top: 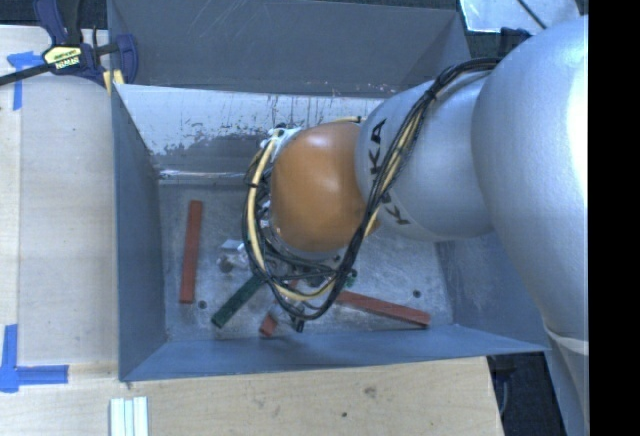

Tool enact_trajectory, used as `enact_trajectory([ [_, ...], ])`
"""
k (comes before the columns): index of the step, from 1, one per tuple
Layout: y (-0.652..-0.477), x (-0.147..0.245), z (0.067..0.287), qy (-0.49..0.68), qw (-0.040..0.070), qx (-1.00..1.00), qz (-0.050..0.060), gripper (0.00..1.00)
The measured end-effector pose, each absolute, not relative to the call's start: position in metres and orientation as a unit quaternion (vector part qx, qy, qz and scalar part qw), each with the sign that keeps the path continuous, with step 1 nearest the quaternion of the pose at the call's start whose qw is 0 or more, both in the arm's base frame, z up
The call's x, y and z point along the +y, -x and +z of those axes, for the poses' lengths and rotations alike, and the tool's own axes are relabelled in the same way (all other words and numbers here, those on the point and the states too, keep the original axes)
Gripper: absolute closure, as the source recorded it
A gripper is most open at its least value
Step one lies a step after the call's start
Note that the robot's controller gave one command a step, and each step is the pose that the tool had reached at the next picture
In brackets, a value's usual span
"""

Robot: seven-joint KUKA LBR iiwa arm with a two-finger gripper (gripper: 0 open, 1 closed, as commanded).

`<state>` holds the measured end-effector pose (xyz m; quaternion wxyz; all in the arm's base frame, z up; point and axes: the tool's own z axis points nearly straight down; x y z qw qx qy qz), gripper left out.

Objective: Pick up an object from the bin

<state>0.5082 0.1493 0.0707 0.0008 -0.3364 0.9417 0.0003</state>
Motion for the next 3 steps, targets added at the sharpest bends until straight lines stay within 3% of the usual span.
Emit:
enact_trajectory([
  [1, -0.508, 0.1495, 0.0728, 0.337, 0.001, 0.942, 0.0, 1.0],
  [2, -0.5079, 0.149, 0.0705, 0.336, 0.0, 0.942, 0.0, 0.0],
  [3, -0.5077, 0.1489, 0.07, 0.336, 0.0, 0.942, 0.0, 1.0],
])
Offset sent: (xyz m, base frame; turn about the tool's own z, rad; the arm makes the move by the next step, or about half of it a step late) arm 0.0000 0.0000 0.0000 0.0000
